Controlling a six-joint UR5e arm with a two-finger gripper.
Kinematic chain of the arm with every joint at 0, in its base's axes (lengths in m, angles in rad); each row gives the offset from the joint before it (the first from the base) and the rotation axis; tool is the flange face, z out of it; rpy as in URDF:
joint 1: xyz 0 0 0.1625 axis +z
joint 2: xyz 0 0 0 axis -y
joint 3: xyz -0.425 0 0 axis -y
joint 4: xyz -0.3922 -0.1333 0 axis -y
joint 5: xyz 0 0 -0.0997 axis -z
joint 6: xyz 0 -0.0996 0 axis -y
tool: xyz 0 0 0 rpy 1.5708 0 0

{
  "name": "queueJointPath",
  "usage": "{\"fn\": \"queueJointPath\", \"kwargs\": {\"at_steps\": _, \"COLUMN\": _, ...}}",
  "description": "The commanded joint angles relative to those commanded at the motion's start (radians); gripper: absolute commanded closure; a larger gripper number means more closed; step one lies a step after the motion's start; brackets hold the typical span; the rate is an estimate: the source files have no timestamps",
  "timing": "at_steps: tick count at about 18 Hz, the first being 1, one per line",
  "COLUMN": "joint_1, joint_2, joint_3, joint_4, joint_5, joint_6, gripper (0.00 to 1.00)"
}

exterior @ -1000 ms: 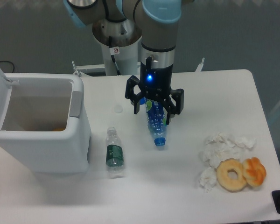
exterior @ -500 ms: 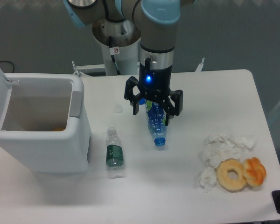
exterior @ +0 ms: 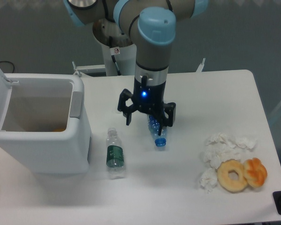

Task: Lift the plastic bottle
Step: 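Move the open gripper from the blue-label bottle toward the green-label bottle, then lower the gripper down over the green-label plastic bottle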

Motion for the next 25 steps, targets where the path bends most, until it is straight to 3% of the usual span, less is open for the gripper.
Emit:
{"fn": "queueJointPath", "kwargs": {"at_steps": 6, "joint_1": -0.067, "joint_2": -0.115, "joint_3": 0.049, "joint_4": 0.034, "joint_5": 0.000, "joint_6": -0.173, "gripper": 0.00}}
{"fn": "queueJointPath", "kwargs": {"at_steps": 9, "joint_1": -0.087, "joint_2": -0.152, "joint_3": 0.049, "joint_4": 0.034, "joint_5": 0.000, "joint_6": -0.191, "gripper": 0.00}}
{"fn": "queueJointPath", "kwargs": {"at_steps": 18, "joint_1": -0.092, "joint_2": -0.230, "joint_3": 0.051, "joint_4": 0.040, "joint_5": 0.006, "joint_6": -0.229, "gripper": 0.00}}
{"fn": "queueJointPath", "kwargs": {"at_steps": 25, "joint_1": -0.094, "joint_2": -0.258, "joint_3": 0.049, "joint_4": 0.048, "joint_5": 0.006, "joint_6": -0.221, "gripper": 0.00}}
